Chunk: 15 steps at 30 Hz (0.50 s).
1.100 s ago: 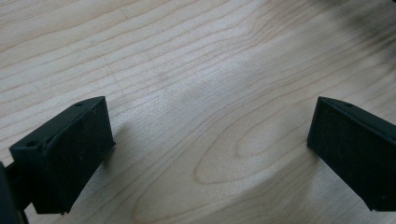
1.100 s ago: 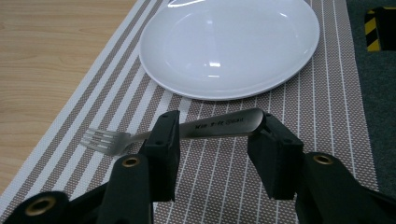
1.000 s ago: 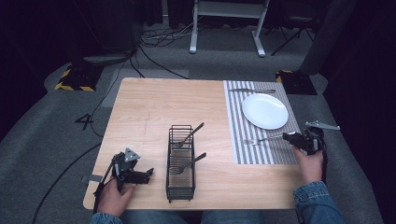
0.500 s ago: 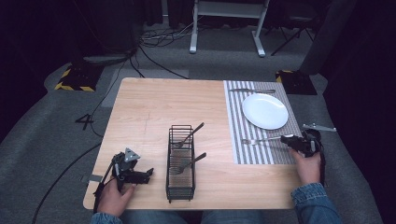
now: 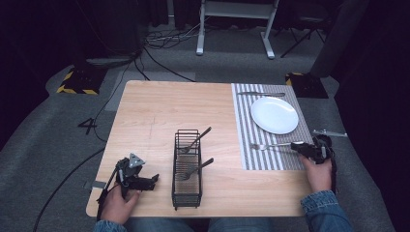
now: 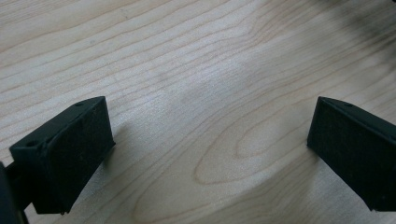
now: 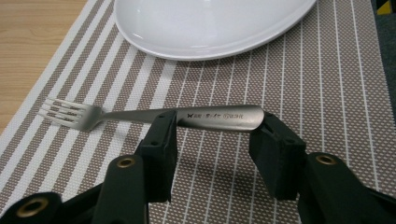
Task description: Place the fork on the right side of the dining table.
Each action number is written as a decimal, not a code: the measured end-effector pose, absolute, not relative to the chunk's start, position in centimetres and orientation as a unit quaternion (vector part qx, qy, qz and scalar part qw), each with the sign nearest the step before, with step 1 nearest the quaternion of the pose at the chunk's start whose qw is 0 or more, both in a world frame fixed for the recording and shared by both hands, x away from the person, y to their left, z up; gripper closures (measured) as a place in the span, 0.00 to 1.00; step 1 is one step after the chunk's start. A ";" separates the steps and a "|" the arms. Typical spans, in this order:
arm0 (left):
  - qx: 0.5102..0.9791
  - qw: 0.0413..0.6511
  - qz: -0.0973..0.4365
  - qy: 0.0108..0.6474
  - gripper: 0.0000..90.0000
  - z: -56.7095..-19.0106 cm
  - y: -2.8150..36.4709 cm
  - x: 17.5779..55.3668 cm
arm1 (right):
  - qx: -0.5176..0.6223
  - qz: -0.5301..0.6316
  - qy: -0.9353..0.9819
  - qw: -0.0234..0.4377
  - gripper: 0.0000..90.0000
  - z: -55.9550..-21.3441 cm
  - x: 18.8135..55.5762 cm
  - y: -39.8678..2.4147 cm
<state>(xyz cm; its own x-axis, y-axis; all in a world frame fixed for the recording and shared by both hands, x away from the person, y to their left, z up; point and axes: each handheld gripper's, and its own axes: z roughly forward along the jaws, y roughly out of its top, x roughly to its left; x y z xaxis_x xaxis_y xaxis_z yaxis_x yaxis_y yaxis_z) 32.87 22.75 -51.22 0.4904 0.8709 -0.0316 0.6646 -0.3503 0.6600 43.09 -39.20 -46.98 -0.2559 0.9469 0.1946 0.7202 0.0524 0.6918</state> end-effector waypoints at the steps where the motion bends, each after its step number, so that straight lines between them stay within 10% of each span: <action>1: 0.805 0.312 0.165 0.477 0.00 -51.2 22.8 32.9 | 0.594 0.355 0.705 0.157 0.57 -47.2 43.1 -39.4; 15: 0.805 0.312 0.166 0.477 0.00 -51.2 22.8 32.9 | 0.598 0.357 0.697 0.170 0.47 -47.3 42.6 -40.0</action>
<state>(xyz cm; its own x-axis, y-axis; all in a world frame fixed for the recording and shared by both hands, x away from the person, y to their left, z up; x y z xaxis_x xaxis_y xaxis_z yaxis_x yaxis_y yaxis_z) 32.87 22.75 -51.21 0.4902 0.8710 -0.0309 0.6645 -0.3506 0.6599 42.57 -40.01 -47.29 -0.2264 0.9554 0.1894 0.7128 0.0300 0.7008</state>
